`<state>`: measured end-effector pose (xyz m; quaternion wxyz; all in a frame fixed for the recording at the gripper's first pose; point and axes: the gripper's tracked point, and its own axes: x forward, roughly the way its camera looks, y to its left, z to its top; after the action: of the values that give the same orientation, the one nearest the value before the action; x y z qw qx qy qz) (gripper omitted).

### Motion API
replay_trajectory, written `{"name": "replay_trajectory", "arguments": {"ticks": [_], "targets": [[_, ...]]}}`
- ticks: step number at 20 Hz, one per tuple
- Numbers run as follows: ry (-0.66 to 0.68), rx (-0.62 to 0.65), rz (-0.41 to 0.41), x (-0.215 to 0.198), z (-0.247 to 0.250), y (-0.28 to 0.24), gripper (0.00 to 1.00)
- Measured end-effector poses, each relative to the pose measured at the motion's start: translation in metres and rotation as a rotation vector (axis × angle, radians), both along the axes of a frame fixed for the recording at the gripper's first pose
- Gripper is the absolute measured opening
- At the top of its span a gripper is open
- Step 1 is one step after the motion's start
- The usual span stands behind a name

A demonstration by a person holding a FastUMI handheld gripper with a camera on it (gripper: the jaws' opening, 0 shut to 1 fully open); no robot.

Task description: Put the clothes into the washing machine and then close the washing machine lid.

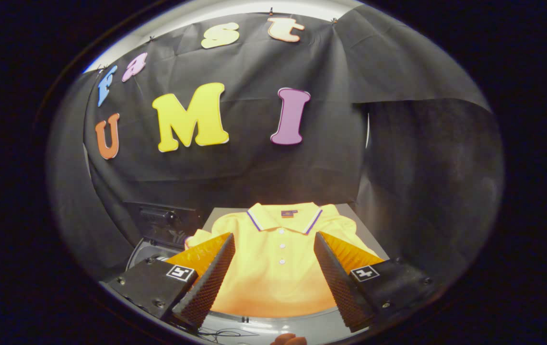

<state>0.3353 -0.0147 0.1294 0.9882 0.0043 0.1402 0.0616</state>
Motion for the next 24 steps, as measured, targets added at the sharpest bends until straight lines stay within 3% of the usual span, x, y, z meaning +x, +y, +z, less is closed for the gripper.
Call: {"name": "replay_trajectory", "arguments": {"ticks": [9, 13, 18, 21, 22, 24], "targets": [[0.212, -0.051, -0.025, 0.056, -0.065, -0.004, 1.0], [0.286, -0.051, -0.037, 0.06, -0.092, -0.008, 1.0], [0.292, -0.046, -0.019, 0.06, -0.094, -0.005, 1.0], [0.38, -0.044, 0.001, 0.055, -0.092, 0.002, 1.0], [0.37, -0.052, 0.018, 0.062, -0.094, 0.006, 0.95], [0.353, -0.054, 0.031, 0.063, -0.09, 0.005, 0.15]]}}
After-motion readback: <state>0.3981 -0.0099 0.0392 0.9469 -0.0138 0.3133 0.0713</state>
